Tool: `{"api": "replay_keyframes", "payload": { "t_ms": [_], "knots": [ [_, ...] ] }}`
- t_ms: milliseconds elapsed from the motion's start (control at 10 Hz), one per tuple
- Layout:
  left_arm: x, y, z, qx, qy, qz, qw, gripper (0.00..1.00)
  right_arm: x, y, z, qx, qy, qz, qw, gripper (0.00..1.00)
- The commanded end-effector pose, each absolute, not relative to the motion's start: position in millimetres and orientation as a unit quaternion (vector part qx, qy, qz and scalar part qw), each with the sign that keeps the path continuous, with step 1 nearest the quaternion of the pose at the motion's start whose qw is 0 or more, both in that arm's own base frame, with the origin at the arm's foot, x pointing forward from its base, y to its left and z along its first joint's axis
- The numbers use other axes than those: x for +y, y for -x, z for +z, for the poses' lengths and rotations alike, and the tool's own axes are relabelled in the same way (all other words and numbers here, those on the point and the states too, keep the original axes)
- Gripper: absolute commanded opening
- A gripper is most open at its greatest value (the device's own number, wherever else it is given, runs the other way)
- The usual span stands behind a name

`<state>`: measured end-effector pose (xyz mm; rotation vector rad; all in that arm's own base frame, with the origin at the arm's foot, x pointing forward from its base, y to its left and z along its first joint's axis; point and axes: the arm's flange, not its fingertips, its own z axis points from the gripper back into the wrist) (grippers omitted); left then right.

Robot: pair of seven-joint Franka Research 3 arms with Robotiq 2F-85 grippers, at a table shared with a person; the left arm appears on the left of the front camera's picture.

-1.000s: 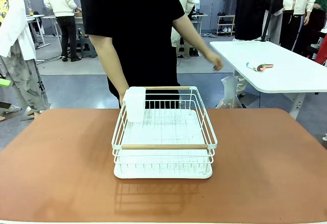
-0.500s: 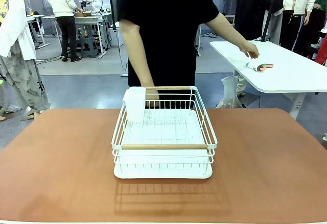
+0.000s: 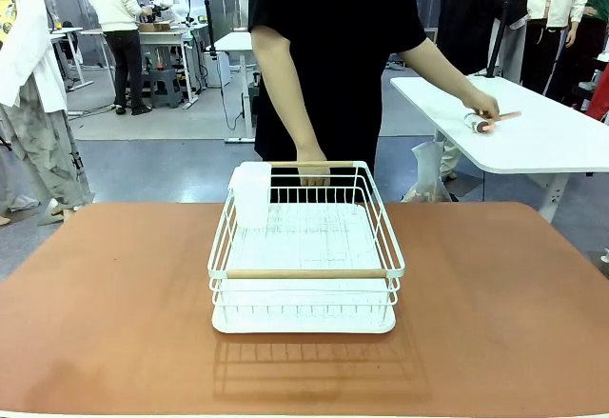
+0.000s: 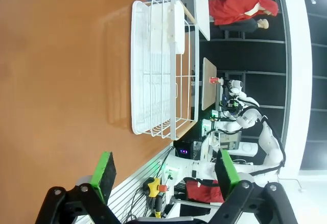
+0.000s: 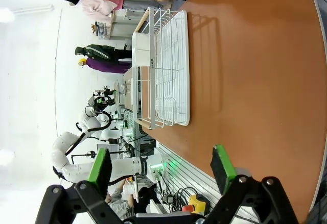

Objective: Clean the table.
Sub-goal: Pick up the Lint Roller when the human hands it over.

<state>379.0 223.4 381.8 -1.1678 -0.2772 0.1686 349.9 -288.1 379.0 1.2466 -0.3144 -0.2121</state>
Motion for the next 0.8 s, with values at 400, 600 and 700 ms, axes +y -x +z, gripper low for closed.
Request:
{"api": "replay_keyframes", "payload": {
  "t_ms": [400,600,700],
  "knots": [
    [225.1,-378.3,385.4,-0.137,0.544,0.079,0.824,1.0,-287.9,-348.2,382.9,-0.15,-0.576,-0.097,0.798,1.0],
    [225.1,-378.3,385.4,-0.137,0.544,0.079,0.824,1.0,-287.9,-348.2,382.9,-0.15,-0.576,-0.097,0.798,1.0],
    [225.1,-378.3,385.4,-0.137,0.544,0.079,0.824,1.0,-287.9,-348.2,382.9,-0.15,-0.576,-0.097,0.798,1.0]
  ]
}}
